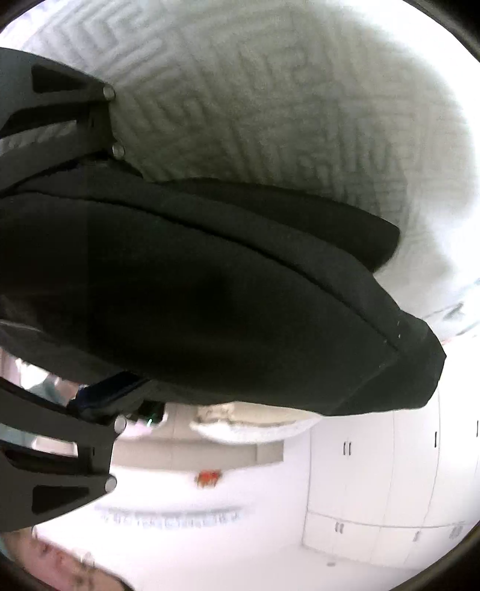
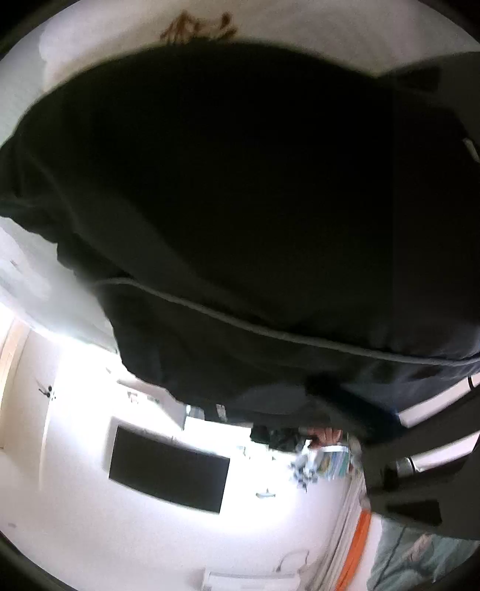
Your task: Fold large clothes
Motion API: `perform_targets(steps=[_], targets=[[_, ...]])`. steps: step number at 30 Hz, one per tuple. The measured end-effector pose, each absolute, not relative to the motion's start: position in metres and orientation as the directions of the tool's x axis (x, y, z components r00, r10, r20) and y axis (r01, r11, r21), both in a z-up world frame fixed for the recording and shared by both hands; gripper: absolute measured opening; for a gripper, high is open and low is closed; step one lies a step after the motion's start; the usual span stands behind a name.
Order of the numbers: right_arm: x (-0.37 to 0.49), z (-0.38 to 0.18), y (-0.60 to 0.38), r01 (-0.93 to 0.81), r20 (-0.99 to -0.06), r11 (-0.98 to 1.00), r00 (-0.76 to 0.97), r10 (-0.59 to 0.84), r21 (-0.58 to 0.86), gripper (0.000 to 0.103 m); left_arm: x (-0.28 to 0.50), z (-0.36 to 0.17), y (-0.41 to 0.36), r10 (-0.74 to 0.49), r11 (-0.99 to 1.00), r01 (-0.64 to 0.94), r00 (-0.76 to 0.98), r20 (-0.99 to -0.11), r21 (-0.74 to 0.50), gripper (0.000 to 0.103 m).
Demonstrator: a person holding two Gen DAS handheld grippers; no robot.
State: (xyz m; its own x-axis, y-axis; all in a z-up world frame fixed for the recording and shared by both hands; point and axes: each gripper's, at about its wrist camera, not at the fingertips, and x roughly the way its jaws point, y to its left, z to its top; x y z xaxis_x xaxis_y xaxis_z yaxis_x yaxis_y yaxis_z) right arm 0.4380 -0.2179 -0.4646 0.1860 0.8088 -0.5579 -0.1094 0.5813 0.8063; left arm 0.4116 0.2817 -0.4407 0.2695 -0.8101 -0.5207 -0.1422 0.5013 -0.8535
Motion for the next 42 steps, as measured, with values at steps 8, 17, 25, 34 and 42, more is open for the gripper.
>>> perform_targets(steps=[8,17,25,34,42], targets=[[0.398,-0.391,-0.195,-0.234,-0.590,0.651,0.284,0.756,0.722,0.041,0.365,-0.346,0.260,-0.771,0.553,0.011,0.387,-0.507,-0.833,0.040],[0.315,-0.273,-0.141,-0.391,-0.588,0.669,0.321,0.742,0.632,0.041,0.292,-0.208,0.297,-0.715,0.633,0.103,0.458,-0.529,-0.767,0.040],[0.267,-0.217,-0.070,-0.423,-0.555,0.645,0.328,0.764,0.637,0.041,0.226,-0.149,0.410,-0.631,0.693,0.061,0.533,-0.564,-0.718,0.040],[0.262,-0.242,-0.025,-0.292,-0.633,0.712,0.328,0.701,0.638,0.041,0.231,-0.212,0.536,-0.680,0.672,0.052,0.437,-0.589,-0.738,0.040],[0.259,-0.325,0.036,-0.097,-0.777,0.830,0.306,0.550,0.549,0.042,0.263,-0.355,0.583,-0.709,0.638,-0.031,0.364,-0.603,-0.769,0.043]])
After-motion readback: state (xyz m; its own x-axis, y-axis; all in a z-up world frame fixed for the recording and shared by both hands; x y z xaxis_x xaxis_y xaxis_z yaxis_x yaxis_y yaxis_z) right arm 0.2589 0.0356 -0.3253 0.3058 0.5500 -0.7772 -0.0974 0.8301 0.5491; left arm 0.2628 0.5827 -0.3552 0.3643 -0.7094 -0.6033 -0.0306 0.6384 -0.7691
